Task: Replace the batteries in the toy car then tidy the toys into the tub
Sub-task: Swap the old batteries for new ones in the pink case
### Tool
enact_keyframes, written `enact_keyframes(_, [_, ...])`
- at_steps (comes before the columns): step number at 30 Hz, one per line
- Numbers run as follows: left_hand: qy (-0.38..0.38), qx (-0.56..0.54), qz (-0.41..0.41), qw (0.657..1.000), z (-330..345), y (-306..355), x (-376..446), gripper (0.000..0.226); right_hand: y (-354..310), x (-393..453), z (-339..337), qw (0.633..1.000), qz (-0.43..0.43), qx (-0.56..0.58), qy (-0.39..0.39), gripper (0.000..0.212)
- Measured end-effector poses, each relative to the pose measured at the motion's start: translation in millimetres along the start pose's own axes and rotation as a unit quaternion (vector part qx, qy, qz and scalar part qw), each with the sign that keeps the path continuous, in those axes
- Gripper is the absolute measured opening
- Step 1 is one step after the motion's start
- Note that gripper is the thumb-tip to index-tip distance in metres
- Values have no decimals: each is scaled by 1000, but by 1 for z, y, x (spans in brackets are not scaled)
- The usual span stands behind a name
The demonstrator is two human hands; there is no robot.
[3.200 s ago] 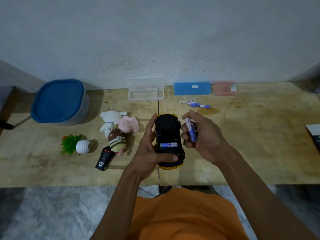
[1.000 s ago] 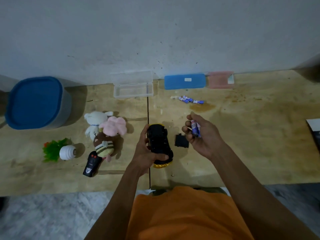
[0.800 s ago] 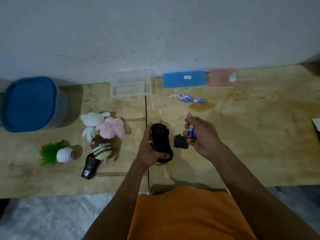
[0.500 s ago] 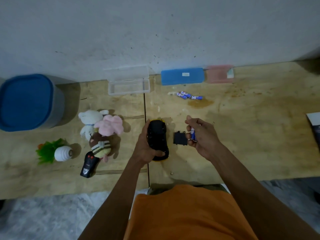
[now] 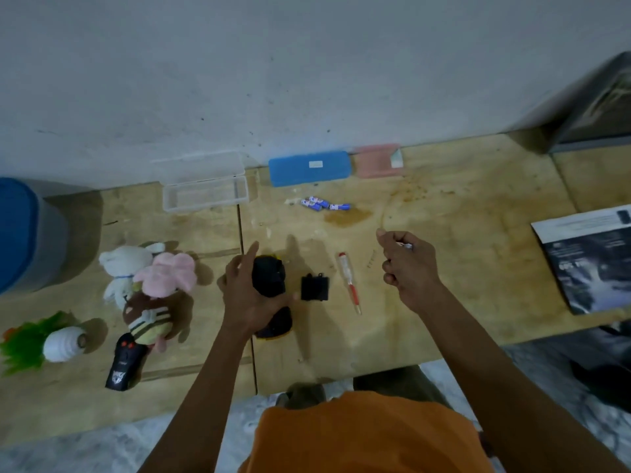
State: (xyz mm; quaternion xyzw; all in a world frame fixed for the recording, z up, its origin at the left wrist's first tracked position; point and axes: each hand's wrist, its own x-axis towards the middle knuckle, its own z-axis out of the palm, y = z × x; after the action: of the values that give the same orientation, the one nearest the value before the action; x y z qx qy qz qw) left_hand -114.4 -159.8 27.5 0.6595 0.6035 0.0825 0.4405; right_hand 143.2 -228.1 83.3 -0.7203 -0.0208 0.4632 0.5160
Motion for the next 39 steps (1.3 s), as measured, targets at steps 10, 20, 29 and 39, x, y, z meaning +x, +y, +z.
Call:
enact_keyframes(10, [159,189,184,951,96,162,112,60,-61,145,-29,996,17,-84,26,13])
enact_keyframes(20, [108,371,189,903,156,206,221,62,-64,245,-4,989,115,-80,35,41])
enact_keyframes(29, [171,405,218,872,171,191,239,58,-58,252,6,983,178,36,38,32])
enact_keyframes(39, [184,422,223,859,167,186,241,60,-60,238,-3,983,160,73,-51,34])
